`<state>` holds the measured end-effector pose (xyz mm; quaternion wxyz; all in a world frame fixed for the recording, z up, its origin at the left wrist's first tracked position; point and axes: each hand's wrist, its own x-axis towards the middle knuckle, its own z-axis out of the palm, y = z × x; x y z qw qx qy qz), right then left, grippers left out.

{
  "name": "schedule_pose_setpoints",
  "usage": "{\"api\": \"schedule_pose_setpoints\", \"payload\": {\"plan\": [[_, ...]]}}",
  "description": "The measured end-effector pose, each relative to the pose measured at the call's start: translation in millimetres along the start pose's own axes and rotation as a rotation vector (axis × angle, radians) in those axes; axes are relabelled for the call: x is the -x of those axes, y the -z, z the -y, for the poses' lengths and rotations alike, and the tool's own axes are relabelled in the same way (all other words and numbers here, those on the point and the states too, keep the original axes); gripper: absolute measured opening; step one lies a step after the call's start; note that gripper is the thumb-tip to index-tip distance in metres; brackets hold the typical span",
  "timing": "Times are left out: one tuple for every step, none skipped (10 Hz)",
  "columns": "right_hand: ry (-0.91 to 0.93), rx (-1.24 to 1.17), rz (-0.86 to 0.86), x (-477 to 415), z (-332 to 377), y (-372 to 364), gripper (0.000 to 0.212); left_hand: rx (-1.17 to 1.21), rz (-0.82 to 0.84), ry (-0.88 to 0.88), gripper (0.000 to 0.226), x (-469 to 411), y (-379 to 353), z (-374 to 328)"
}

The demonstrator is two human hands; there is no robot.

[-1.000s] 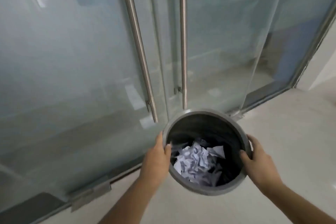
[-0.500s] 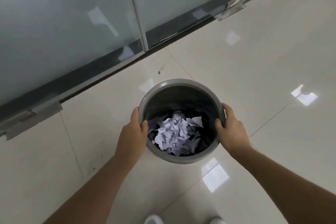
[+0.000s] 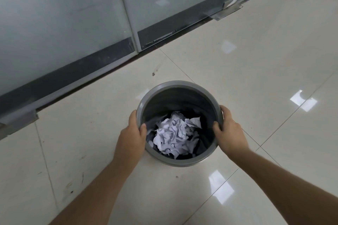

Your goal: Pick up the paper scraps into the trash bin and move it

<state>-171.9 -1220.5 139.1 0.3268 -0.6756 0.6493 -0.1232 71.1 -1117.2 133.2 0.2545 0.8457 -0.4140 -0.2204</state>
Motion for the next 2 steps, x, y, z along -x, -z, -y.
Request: {"api": "schedule_pose_setpoints", "payload": {"plan": [[-0.008, -0.009, 0.009, -1.0, 0.0, -1.0, 0.045, -0.004, 0.002, -0.007, 0.047, 0.6, -4.5, -4.1], [0.012, 0.045, 0.049, -10.7, 1.8, -2.2, 0.052, -0.037, 0.012, 0.008, 0.056, -5.9, -4.0, 0.3]]}}
